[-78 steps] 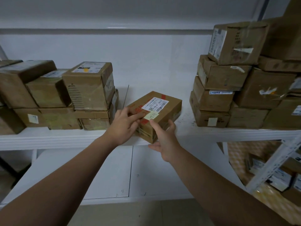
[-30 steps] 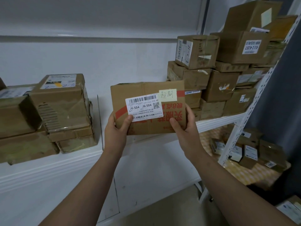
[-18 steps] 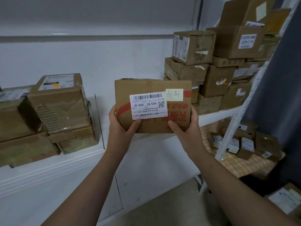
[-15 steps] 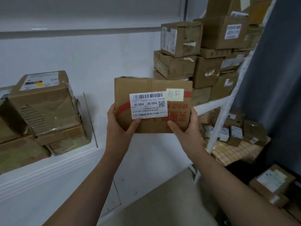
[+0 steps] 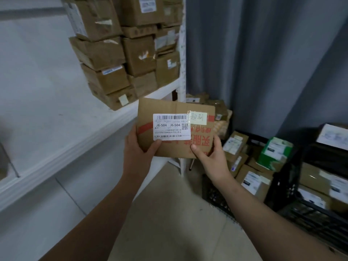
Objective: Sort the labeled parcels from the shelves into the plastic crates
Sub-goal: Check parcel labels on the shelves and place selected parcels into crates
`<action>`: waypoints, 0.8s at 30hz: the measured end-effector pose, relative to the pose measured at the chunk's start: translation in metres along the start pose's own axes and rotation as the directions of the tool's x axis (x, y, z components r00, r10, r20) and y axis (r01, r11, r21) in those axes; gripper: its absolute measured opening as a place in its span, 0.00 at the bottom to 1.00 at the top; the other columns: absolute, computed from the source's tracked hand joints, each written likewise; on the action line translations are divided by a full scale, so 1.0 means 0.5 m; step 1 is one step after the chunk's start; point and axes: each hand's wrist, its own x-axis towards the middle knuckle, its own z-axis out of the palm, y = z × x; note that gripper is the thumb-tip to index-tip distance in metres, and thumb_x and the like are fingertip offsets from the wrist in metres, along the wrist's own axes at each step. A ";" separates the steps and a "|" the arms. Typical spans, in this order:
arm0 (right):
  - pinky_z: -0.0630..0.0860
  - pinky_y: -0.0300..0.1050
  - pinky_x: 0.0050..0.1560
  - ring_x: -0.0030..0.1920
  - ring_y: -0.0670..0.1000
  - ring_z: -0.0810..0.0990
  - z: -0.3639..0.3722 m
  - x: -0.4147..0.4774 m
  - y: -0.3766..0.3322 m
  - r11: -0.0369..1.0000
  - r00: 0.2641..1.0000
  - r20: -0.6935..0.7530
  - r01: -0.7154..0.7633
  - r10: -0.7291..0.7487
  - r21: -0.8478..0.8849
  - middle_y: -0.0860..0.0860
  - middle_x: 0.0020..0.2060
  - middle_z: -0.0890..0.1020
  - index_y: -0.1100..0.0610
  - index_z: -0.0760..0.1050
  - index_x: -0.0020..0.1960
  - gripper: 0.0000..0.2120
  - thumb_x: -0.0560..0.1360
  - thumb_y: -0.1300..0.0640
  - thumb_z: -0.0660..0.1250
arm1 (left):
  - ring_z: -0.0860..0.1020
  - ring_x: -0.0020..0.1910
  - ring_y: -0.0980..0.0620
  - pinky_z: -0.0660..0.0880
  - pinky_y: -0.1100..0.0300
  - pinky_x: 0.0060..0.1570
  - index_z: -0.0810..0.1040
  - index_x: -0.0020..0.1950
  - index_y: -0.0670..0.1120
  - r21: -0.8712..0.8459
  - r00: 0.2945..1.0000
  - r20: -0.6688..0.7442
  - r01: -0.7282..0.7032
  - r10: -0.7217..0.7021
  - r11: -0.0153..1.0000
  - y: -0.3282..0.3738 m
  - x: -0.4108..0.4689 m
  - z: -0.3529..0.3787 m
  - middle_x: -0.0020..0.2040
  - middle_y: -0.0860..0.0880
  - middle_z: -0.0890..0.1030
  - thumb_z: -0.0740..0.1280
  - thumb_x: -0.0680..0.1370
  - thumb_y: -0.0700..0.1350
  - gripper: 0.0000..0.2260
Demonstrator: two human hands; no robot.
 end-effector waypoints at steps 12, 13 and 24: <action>0.76 0.42 0.60 0.55 0.38 0.77 -0.575 -0.164 0.066 0.970 0.945 -0.280 -0.212 0.171 -0.123 0.38 0.54 0.78 0.48 0.63 0.69 0.28 0.74 0.57 0.71 | 0.68 0.68 0.47 0.68 0.56 0.62 0.58 0.76 0.46 -0.102 0.930 0.367 0.047 -0.006 0.994 0.180 -0.272 0.480 0.71 0.47 0.67 0.63 0.80 0.48 0.26; 0.76 0.43 0.60 0.55 0.39 0.78 -0.623 -0.181 0.070 0.963 0.933 -0.305 -0.237 0.189 -0.131 0.39 0.54 0.78 0.49 0.63 0.70 0.28 0.74 0.57 0.71 | 0.68 0.68 0.47 0.68 0.54 0.63 0.58 0.76 0.47 -0.096 0.916 0.401 0.056 -0.013 0.994 0.193 -0.299 0.519 0.71 0.47 0.67 0.62 0.80 0.50 0.26; 0.76 0.50 0.61 0.59 0.48 0.78 -0.942 -0.308 0.167 0.843 0.752 -0.502 -0.532 0.427 -0.080 0.48 0.59 0.79 0.55 0.63 0.72 0.32 0.73 0.53 0.73 | 0.74 0.59 0.48 0.72 0.53 0.56 0.71 0.67 0.45 0.067 0.739 0.674 -0.026 -0.025 0.997 0.245 -0.452 0.823 0.59 0.47 0.75 0.59 0.82 0.49 0.15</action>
